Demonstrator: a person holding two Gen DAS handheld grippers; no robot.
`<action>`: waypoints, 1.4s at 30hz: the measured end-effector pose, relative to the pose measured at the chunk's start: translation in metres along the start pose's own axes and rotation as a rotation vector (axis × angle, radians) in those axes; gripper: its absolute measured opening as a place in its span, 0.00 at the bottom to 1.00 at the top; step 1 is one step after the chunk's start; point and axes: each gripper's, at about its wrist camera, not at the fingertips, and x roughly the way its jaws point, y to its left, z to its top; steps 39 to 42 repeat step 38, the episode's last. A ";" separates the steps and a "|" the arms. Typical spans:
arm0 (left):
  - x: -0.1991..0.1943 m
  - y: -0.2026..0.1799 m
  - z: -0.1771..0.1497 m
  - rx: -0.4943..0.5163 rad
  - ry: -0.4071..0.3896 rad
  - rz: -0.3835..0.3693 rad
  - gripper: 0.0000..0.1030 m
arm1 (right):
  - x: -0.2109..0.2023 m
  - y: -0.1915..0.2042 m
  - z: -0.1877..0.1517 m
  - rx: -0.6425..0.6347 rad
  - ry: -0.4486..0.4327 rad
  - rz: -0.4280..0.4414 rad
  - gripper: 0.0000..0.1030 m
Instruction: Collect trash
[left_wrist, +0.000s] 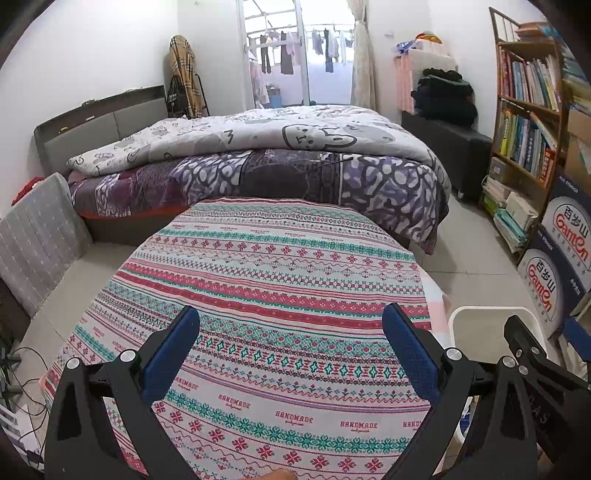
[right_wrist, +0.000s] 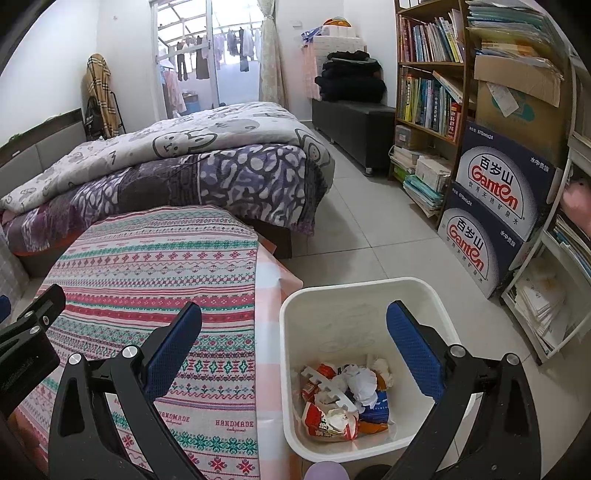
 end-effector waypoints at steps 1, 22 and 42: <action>0.001 0.000 0.000 -0.001 0.002 -0.001 0.93 | 0.000 0.000 0.000 -0.001 0.001 0.002 0.93; -0.002 -0.006 -0.005 0.030 -0.026 -0.032 0.90 | 0.002 -0.001 0.002 0.004 0.014 0.003 0.93; 0.000 -0.007 -0.006 0.032 -0.004 -0.022 0.91 | 0.000 -0.001 0.005 0.006 0.008 0.002 0.93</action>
